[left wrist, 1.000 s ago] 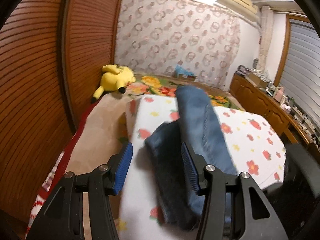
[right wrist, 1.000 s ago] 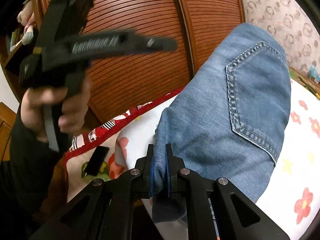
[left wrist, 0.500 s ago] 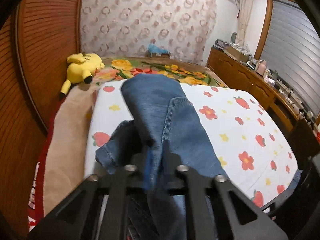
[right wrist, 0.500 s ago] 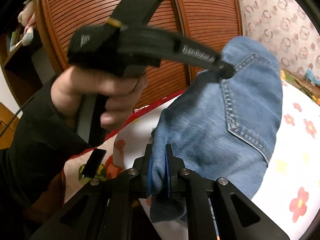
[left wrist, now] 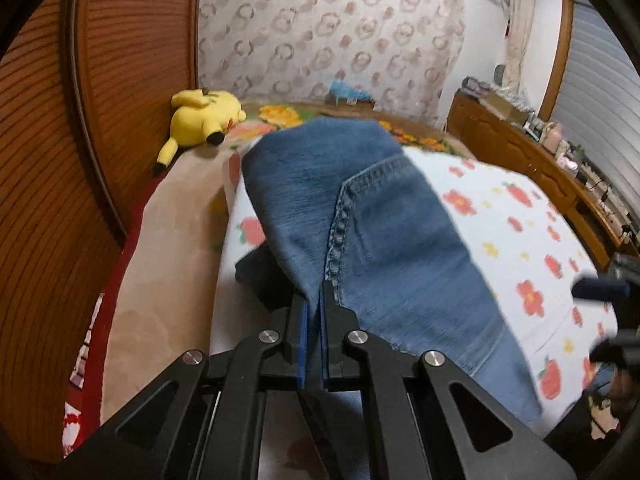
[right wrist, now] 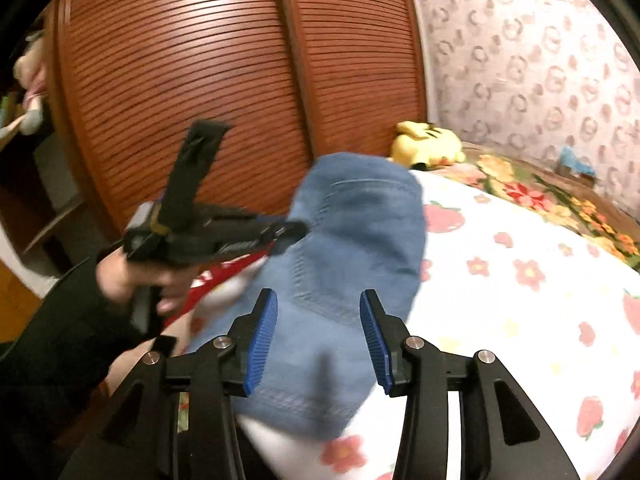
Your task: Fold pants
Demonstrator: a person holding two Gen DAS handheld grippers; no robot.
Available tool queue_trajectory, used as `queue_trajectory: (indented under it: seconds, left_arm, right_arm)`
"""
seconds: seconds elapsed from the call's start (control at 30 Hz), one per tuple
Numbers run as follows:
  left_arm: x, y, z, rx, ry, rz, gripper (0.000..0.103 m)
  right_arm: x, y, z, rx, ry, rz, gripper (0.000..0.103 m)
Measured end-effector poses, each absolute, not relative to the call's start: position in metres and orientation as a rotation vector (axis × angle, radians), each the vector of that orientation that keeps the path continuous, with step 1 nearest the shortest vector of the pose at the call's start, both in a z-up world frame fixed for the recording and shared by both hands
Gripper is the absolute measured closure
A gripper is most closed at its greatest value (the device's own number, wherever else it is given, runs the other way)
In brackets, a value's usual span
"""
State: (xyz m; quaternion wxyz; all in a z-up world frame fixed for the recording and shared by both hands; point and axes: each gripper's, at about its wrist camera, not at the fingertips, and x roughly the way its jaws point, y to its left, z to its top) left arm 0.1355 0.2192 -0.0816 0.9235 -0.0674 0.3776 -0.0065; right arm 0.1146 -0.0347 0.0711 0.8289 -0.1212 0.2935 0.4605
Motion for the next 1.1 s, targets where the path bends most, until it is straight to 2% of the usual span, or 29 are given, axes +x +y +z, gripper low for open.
queue_trajectory:
  seconds: [0.33,0.73,1.1]
  left_arm:
    - [0.143,0.215,-0.099,-0.111,0.809,-0.006,0.097]
    - [0.143,0.220,-0.103,-0.105,0.812,-0.013,0.094]
    - [0.141,0.220,-0.105,-0.110,0.813,-0.016,0.093]
  right_arm:
    - [0.153,0.025,0.027,-0.315,0.737,0.879,0.057]
    - [0.218,0.058,0.053,-0.226,0.616,0.896,0.057]
    - [0.275,0.103,0.009,-0.304,0.766,0.787,0.058]
